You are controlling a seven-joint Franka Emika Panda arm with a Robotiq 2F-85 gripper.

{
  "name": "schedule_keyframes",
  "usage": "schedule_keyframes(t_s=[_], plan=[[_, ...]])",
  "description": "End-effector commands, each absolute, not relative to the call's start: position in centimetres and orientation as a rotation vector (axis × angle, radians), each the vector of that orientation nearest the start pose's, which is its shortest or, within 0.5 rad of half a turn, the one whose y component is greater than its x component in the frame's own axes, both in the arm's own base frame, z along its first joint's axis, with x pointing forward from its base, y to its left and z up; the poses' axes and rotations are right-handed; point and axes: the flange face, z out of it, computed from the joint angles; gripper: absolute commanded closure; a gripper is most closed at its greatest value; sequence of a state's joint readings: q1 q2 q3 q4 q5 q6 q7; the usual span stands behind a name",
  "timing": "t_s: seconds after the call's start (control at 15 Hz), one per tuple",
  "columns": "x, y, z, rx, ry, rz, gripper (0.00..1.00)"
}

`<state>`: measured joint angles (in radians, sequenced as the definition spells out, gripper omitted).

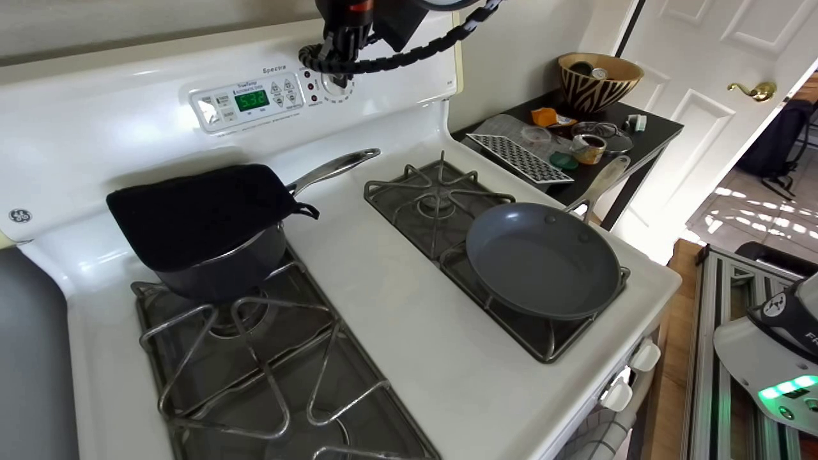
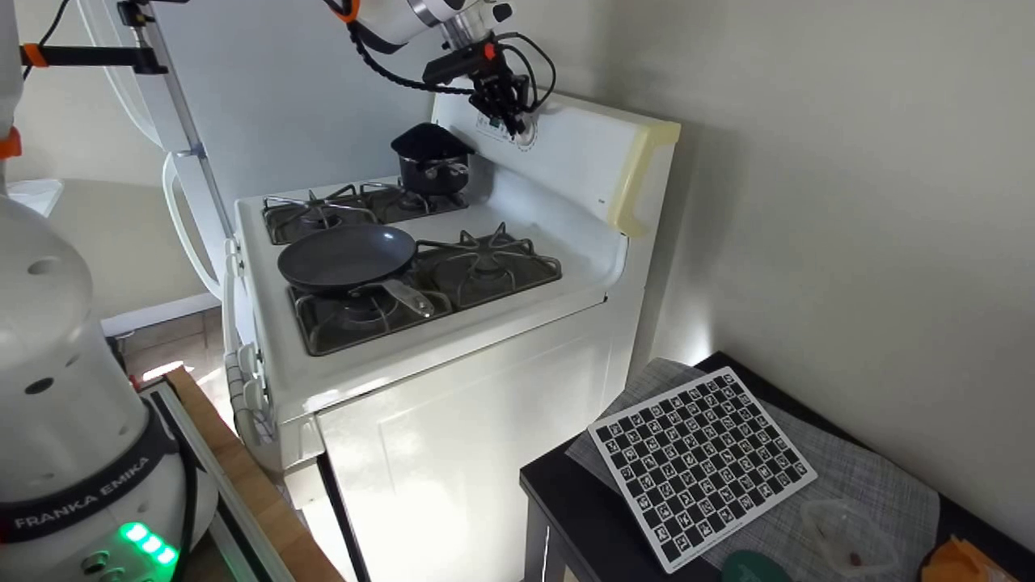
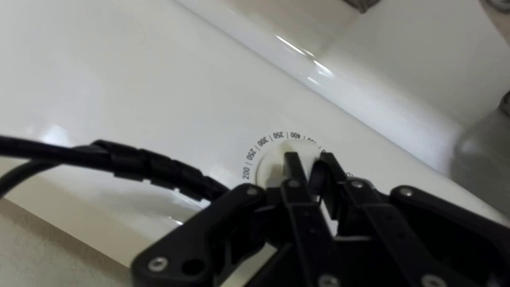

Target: Turn the knob to the left.

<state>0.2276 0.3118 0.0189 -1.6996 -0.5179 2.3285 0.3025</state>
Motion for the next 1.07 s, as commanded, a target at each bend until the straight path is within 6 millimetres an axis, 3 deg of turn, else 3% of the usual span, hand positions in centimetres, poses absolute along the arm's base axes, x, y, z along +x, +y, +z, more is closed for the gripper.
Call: schedule_keyframes(t_s=[0.0,0.47,0.53,0.6,1.0], plan=[[66.0,15.7,43.4,-3.452,-0.527,-0.567,0.98],[66.1,15.8,42.3,-3.573,-0.710,-0.402,0.98],[66.1,16.0,42.5,-3.569,-0.720,-0.425,0.67],[66.1,16.5,42.8,-3.557,-0.721,-0.457,0.66],[65.9,19.4,45.9,-3.515,-0.740,-0.594,0.17]])
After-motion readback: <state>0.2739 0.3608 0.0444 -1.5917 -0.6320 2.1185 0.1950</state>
